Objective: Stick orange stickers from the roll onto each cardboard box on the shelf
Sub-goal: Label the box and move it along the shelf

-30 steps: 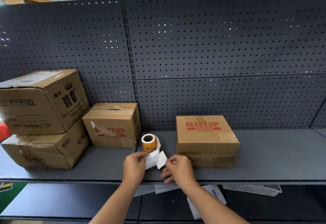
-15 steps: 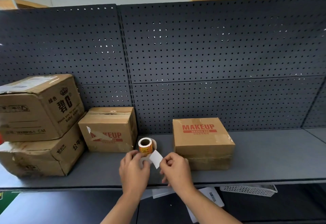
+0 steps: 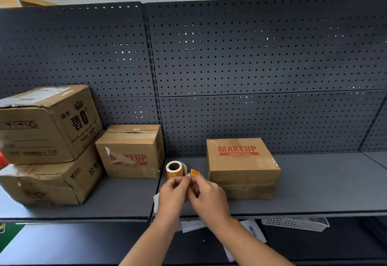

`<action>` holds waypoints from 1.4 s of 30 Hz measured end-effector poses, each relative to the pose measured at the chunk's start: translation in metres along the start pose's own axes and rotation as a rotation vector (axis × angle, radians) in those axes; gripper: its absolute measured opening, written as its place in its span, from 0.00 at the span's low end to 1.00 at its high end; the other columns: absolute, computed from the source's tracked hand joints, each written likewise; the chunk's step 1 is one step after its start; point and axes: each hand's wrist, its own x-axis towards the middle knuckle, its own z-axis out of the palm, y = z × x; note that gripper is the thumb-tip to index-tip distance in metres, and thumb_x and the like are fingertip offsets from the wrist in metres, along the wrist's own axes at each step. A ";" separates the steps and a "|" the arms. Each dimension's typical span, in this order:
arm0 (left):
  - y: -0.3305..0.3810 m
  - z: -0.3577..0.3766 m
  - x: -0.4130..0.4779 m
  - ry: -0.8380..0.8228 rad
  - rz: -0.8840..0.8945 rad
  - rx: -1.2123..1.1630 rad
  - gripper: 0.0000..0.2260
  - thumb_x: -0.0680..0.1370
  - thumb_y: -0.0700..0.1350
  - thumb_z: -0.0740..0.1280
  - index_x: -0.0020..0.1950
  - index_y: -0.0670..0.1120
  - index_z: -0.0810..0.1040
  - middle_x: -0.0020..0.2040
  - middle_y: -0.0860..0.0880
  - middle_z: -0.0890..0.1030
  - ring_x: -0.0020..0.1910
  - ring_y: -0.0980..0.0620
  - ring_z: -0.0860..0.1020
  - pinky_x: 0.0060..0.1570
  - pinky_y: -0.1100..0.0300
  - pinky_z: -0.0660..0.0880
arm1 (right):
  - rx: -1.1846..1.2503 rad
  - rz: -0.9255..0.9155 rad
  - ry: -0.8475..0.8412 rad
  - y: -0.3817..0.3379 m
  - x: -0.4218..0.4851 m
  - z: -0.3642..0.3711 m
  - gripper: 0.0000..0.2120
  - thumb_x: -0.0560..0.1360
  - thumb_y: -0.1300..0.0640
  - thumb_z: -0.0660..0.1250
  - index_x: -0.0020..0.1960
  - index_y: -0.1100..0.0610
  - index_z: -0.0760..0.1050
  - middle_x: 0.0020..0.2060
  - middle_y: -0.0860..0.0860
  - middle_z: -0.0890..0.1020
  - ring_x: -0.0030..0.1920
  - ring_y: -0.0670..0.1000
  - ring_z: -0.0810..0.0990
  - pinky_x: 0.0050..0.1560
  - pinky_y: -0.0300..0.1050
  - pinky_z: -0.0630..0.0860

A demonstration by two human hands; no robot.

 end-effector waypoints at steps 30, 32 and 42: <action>0.018 0.013 -0.019 0.024 0.394 0.130 0.05 0.80 0.49 0.73 0.50 0.48 0.83 0.45 0.51 0.85 0.47 0.55 0.81 0.47 0.64 0.77 | 0.595 0.321 0.145 0.006 0.016 -0.054 0.03 0.78 0.51 0.75 0.48 0.50 0.85 0.39 0.47 0.85 0.27 0.49 0.80 0.32 0.42 0.77; 0.019 0.022 -0.019 -0.001 0.401 0.143 0.04 0.80 0.48 0.73 0.50 0.48 0.84 0.45 0.51 0.85 0.46 0.54 0.82 0.47 0.63 0.78 | 0.637 0.347 0.166 0.011 0.014 -0.060 0.02 0.78 0.52 0.75 0.50 0.48 0.85 0.38 0.48 0.86 0.29 0.49 0.80 0.33 0.43 0.78; 0.025 0.077 -0.014 -0.014 0.305 0.154 0.14 0.73 0.47 0.80 0.53 0.48 0.79 0.43 0.47 0.86 0.45 0.51 0.85 0.45 0.57 0.80 | 0.617 0.397 0.142 0.055 0.027 -0.114 0.07 0.75 0.56 0.78 0.50 0.52 0.81 0.42 0.51 0.86 0.34 0.47 0.83 0.32 0.38 0.75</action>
